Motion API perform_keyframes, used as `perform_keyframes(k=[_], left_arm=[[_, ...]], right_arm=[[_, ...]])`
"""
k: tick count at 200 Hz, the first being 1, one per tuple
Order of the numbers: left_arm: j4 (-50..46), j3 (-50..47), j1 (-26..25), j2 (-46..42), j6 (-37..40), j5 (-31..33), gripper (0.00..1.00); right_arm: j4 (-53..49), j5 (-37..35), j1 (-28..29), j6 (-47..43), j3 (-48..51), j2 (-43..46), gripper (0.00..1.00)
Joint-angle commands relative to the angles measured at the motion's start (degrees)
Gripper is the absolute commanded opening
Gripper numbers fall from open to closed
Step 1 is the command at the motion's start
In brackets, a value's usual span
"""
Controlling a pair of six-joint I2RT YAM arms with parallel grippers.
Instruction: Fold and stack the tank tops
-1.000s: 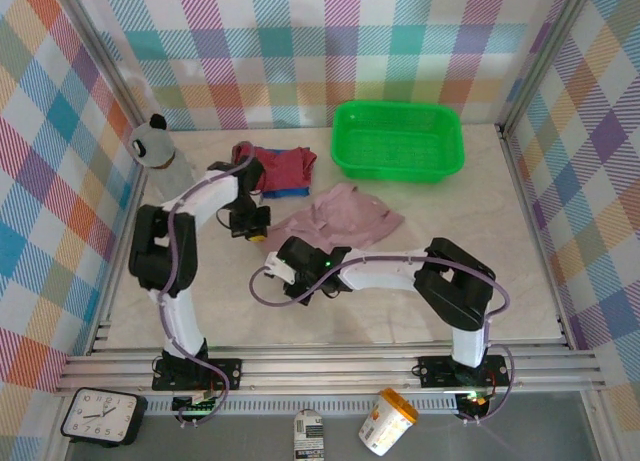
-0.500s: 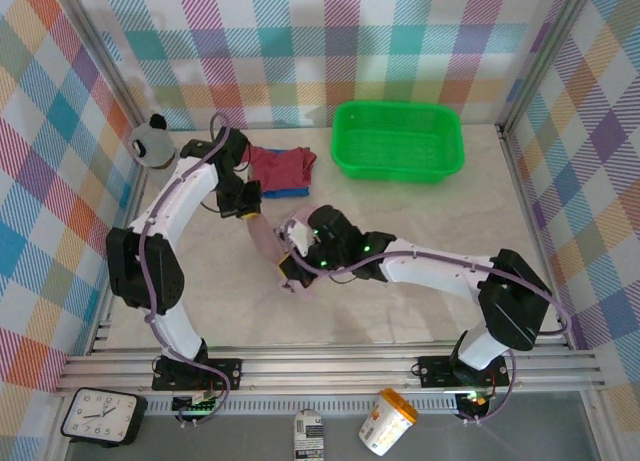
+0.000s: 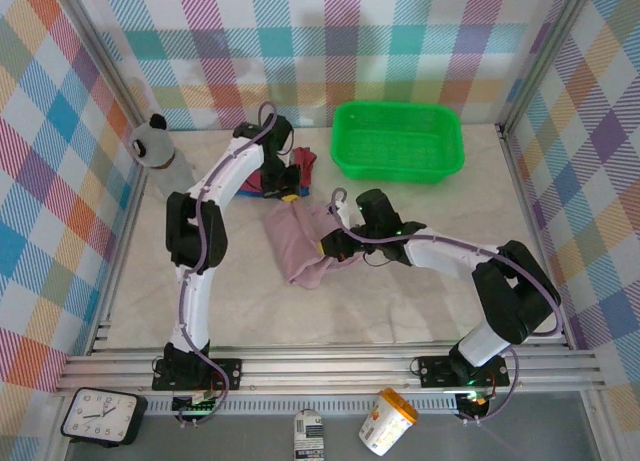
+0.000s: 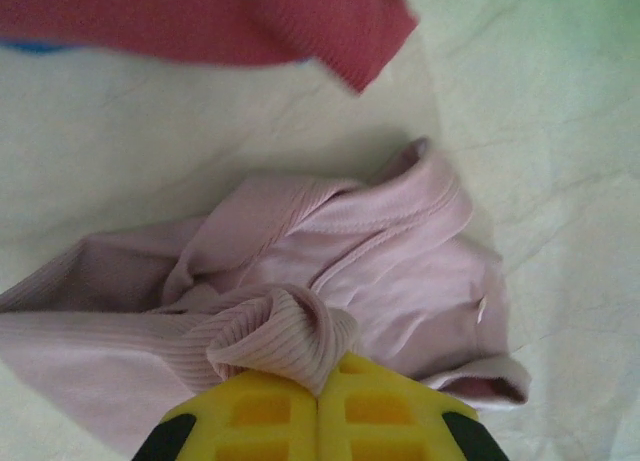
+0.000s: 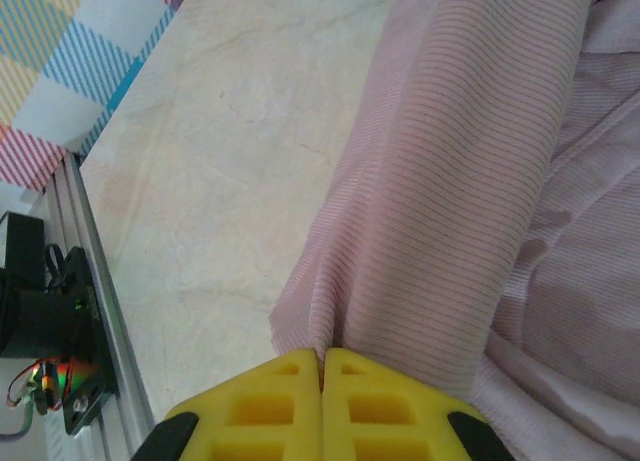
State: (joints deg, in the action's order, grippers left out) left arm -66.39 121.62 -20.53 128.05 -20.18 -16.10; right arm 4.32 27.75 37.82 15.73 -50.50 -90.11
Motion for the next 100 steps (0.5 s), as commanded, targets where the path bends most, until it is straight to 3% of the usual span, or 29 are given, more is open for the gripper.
perform_keyframes(k=[1, 74, 100], left_arm=[[-1.7, 6.8, -0.8, 3.1, -1.3, -1.4, 0.0], [1.5, 17.2, -3.5, 10.6, -3.6, -5.7, 0.01], [3.4, 18.1, -4.2, 10.8, -3.6, -6.8, 0.01]], right_arm=[[2.0, 2.3, -1.0, 0.1, 1.8, 0.1, 0.0], [11.5, 1.1, -6.8, 4.3, 9.9, 1.8, 0.01], [10.3, 0.6, -7.1, 3.2, 10.2, 4.3, 0.01]])
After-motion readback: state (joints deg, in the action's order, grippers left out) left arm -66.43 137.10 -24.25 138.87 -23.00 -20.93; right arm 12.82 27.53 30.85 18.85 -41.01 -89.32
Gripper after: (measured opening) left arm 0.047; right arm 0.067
